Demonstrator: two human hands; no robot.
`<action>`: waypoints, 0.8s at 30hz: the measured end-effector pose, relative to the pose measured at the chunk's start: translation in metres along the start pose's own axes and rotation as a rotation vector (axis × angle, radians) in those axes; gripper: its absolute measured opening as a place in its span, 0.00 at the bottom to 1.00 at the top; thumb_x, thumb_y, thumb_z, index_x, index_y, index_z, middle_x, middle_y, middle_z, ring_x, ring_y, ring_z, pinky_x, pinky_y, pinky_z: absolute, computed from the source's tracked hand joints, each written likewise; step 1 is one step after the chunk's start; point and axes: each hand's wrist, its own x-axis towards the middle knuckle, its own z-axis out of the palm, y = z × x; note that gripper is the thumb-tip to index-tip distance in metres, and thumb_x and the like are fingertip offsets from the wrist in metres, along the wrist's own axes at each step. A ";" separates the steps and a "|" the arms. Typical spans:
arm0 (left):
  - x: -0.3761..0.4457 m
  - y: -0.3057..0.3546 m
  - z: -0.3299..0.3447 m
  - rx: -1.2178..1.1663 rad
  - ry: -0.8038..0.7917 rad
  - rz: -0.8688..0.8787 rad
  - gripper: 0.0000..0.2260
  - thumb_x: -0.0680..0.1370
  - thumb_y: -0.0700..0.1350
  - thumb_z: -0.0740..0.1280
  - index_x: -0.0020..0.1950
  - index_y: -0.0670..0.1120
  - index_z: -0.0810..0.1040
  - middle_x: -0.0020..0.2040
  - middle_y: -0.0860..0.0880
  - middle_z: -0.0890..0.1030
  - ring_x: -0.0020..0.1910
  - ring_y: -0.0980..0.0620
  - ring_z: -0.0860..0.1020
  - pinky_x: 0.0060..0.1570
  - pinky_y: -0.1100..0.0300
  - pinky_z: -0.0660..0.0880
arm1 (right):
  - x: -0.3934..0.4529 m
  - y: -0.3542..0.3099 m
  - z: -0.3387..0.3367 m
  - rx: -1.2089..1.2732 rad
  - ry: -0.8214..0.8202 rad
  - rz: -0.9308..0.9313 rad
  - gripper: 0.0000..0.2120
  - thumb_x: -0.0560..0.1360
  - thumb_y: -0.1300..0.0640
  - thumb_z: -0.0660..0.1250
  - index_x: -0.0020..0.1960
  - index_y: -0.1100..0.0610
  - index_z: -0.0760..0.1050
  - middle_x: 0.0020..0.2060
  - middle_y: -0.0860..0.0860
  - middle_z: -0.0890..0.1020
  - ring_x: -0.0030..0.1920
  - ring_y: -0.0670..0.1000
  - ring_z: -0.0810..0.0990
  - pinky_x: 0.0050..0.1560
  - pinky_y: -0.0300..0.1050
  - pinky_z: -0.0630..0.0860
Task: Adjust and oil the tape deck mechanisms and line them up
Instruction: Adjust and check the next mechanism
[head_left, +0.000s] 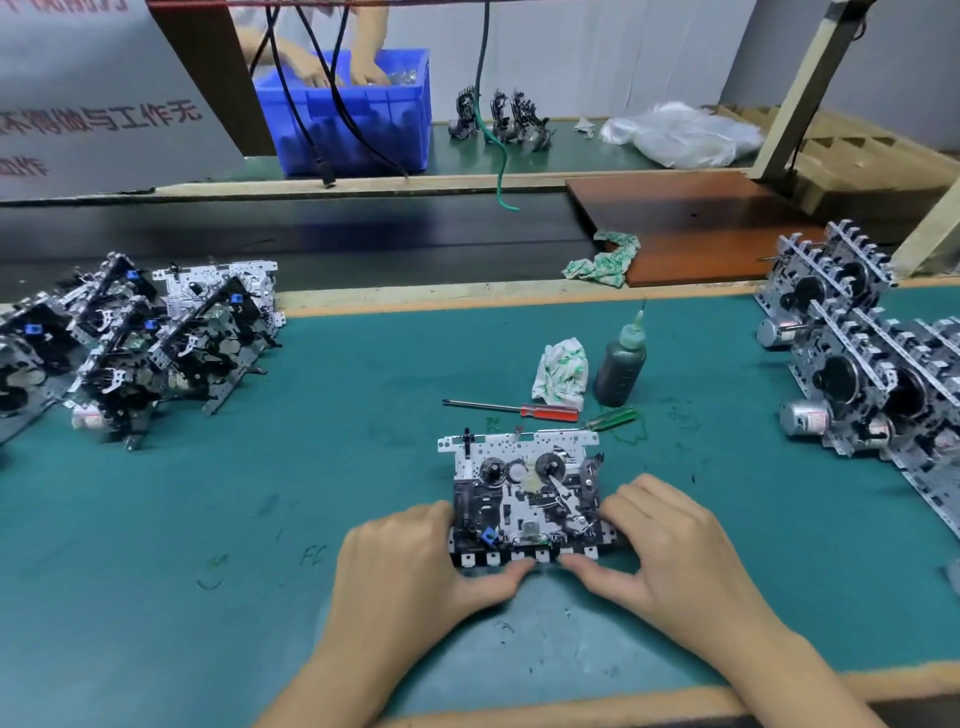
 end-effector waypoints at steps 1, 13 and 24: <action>0.001 0.001 0.001 -0.001 0.009 -0.012 0.26 0.61 0.70 0.61 0.23 0.46 0.68 0.19 0.50 0.69 0.17 0.47 0.71 0.19 0.63 0.64 | 0.000 0.000 0.000 0.020 -0.008 -0.003 0.23 0.69 0.38 0.65 0.31 0.59 0.72 0.27 0.49 0.71 0.30 0.52 0.70 0.33 0.40 0.64; 0.003 -0.007 0.003 -0.046 0.068 0.182 0.25 0.65 0.69 0.62 0.26 0.48 0.64 0.20 0.52 0.67 0.18 0.49 0.69 0.20 0.66 0.59 | -0.001 0.003 -0.002 -0.003 -0.016 0.052 0.22 0.68 0.38 0.64 0.32 0.58 0.72 0.27 0.48 0.71 0.32 0.50 0.68 0.35 0.39 0.62; 0.001 -0.009 0.001 -0.026 0.050 0.206 0.25 0.65 0.69 0.63 0.29 0.49 0.60 0.21 0.53 0.66 0.19 0.51 0.68 0.19 0.65 0.59 | -0.003 0.001 -0.003 0.001 -0.056 0.080 0.23 0.67 0.36 0.64 0.31 0.57 0.72 0.27 0.47 0.71 0.32 0.50 0.70 0.33 0.41 0.66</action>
